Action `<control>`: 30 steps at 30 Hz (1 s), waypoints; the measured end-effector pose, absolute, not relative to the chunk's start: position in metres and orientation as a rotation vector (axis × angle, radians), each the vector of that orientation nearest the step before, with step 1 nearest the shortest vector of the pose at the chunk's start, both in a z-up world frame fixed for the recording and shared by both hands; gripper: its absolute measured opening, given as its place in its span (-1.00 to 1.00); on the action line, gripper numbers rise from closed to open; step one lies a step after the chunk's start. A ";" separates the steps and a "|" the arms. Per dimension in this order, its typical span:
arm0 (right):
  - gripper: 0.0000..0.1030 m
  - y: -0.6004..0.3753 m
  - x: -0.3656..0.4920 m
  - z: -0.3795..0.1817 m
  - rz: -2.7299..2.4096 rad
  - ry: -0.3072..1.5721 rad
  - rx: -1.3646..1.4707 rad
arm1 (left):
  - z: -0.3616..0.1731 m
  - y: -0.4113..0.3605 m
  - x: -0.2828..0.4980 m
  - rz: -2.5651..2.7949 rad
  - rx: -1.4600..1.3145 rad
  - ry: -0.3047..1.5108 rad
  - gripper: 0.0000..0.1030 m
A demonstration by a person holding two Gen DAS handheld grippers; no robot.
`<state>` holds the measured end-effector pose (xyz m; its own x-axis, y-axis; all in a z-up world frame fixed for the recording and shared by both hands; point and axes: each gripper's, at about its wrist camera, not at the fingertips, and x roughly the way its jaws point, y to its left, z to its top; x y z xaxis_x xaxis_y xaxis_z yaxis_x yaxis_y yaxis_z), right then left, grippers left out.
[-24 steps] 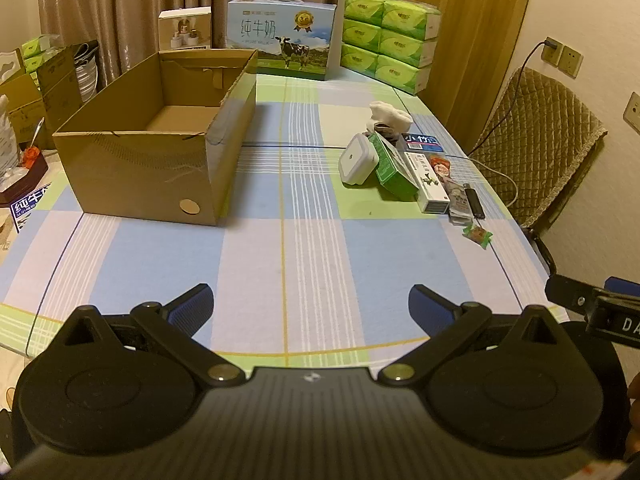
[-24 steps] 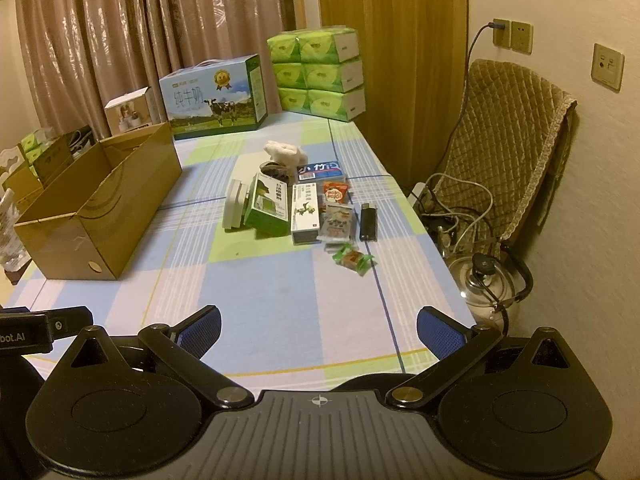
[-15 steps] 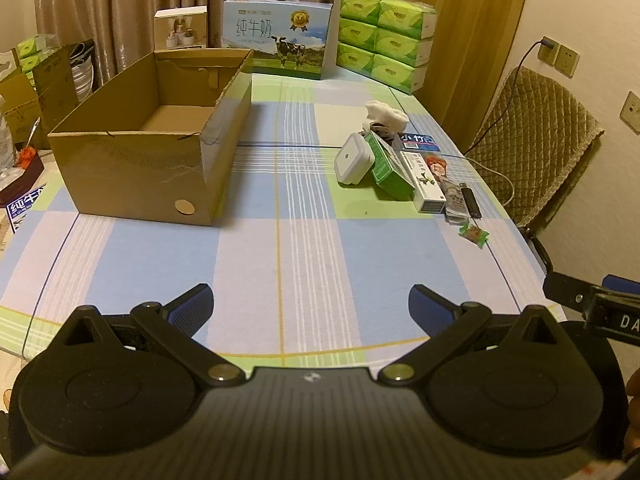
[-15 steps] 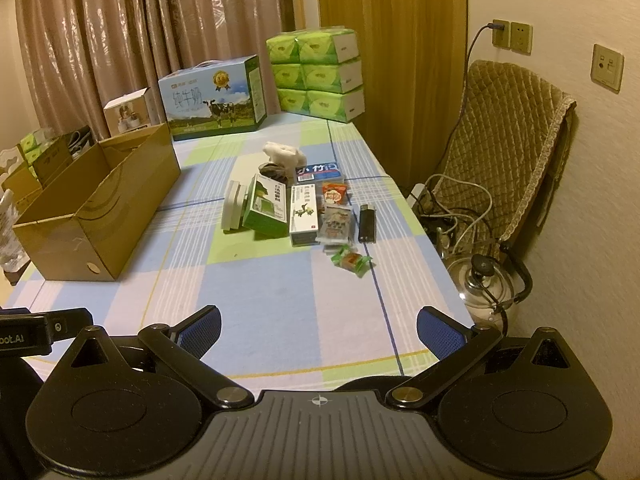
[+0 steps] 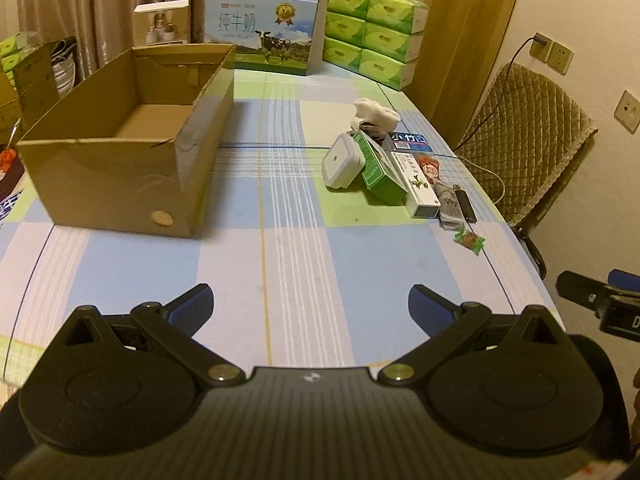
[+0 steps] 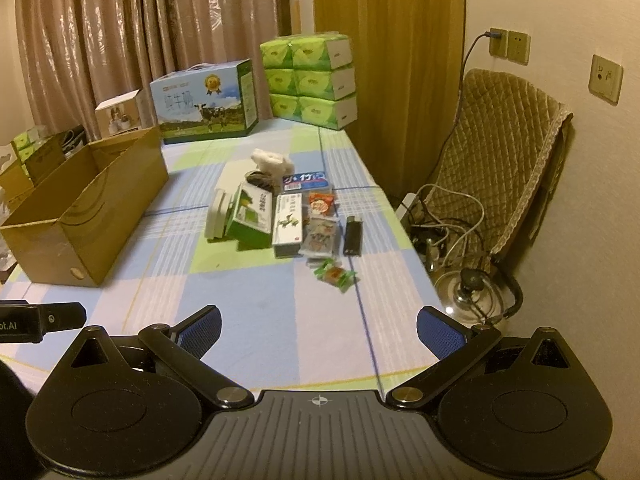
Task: Organize objects
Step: 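Reach the right gripper to the green wrapped candy and grasp it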
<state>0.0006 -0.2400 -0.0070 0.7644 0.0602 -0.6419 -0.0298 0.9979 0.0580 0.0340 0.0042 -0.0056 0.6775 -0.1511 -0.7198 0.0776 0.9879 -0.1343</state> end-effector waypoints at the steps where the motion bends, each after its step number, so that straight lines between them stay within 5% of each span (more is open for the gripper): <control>1: 0.97 -0.242 0.003 -0.007 0.048 0.696 0.047 | -0.006 0.004 0.039 -0.131 -0.091 0.811 0.97; 13: 0.93 -0.260 0.047 -0.017 0.062 0.683 -0.008 | -0.016 -0.006 0.102 -0.165 -0.024 0.774 0.98; 25: 0.15 -0.259 0.118 -0.076 0.183 0.751 -0.149 | -0.050 -0.026 0.168 -0.216 0.095 0.803 0.97; 30: -0.02 -0.257 0.143 -0.104 0.235 0.786 -0.226 | -0.061 -0.035 0.187 -0.249 0.122 0.807 0.96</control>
